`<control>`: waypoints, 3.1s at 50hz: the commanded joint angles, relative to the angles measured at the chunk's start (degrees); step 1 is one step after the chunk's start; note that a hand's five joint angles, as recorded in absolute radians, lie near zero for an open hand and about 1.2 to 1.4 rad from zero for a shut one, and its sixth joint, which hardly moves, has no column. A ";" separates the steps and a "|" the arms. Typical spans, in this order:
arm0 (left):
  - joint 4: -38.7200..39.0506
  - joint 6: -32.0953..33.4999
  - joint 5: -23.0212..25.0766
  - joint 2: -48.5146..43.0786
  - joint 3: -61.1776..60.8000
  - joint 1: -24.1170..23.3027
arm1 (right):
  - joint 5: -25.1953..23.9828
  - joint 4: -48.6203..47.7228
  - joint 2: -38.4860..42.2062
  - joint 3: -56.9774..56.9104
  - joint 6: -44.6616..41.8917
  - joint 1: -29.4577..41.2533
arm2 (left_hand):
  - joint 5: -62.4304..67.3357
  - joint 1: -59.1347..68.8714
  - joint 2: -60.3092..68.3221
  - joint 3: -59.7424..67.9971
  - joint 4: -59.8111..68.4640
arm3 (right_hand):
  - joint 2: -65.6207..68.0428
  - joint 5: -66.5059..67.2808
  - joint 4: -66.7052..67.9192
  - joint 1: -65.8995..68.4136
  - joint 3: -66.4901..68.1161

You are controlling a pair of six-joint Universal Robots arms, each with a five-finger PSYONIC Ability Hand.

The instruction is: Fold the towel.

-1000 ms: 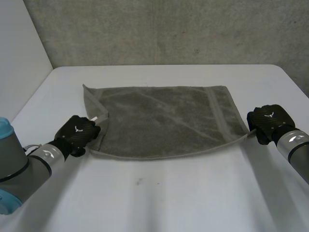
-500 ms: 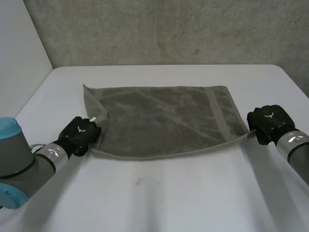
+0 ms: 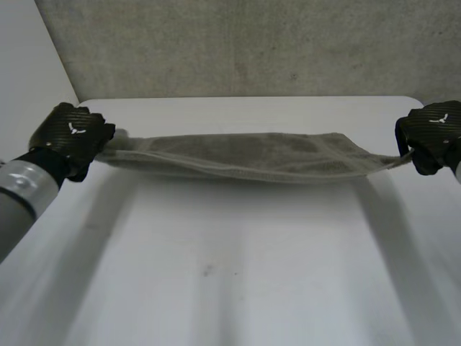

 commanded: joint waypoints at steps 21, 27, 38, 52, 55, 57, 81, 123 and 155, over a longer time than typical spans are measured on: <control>-14.71 13.49 -5.20 5.26 -12.37 -0.09 | -1.73 9.49 0.34 4.03 -15.77 -1.99 | 11.55 13.15 10.25 10.34 10.29 | 10.43 10.67 10.27 0.15 10.39; -5.99 13.14 -5.37 -8.18 -2.72 -0.71 | -0.76 3.04 8.10 -0.37 -10.23 -1.81 | 11.55 13.15 10.25 10.34 10.29 | 10.43 10.67 10.27 0.15 10.39; -2.99 12.87 -5.55 -32.09 22.23 -3.08 | 5.13 -9.09 24.71 -14.26 0.67 2.49 | 11.55 13.15 10.25 10.34 10.29 | 10.43 10.67 10.27 0.15 10.39; -3.08 12.70 -5.81 -49.42 46.33 -5.81 | 8.03 -18.93 38.69 -26.65 2.60 6.19 | 11.55 13.15 10.25 10.34 10.29 | 10.43 10.67 10.27 0.15 10.39; -3.25 12.78 -5.90 -51.80 49.24 -5.98 | 8.82 -18.84 39.91 -27.79 2.60 6.27 | 11.55 13.15 10.25 10.34 10.29 | 10.43 10.67 10.27 0.15 10.39; -3.60 12.78 -5.90 -52.24 49.43 -5.98 | 9.35 -18.75 40.00 -27.88 2.60 6.27 | 11.55 13.15 10.25 10.34 10.29 | 10.43 10.67 10.27 0.15 10.39; -6.77 12.52 -6.08 -40.65 32.91 -6.95 | 0.03 11.74 47.39 -46.34 16.23 5.39 | 11.55 13.15 10.25 10.34 10.29 | -33.08 -32.84 -33.24 -43.35 -33.11; -6.33 12.52 -6.16 -40.64 34.75 -6.95 | 1.61 10.52 52.31 -50.73 17.37 5.31 | 11.55 13.15 10.25 10.34 10.29 | 10.43 10.67 10.27 0.15 10.39; -0.27 7.77 -9.32 -50.49 47.58 -6.95 | 5.13 -6.01 49.69 -47.75 18.60 5.92 | -58.45 -56.85 -59.75 -59.66 -59.71 | -59.57 -59.33 -59.73 -69.85 -59.61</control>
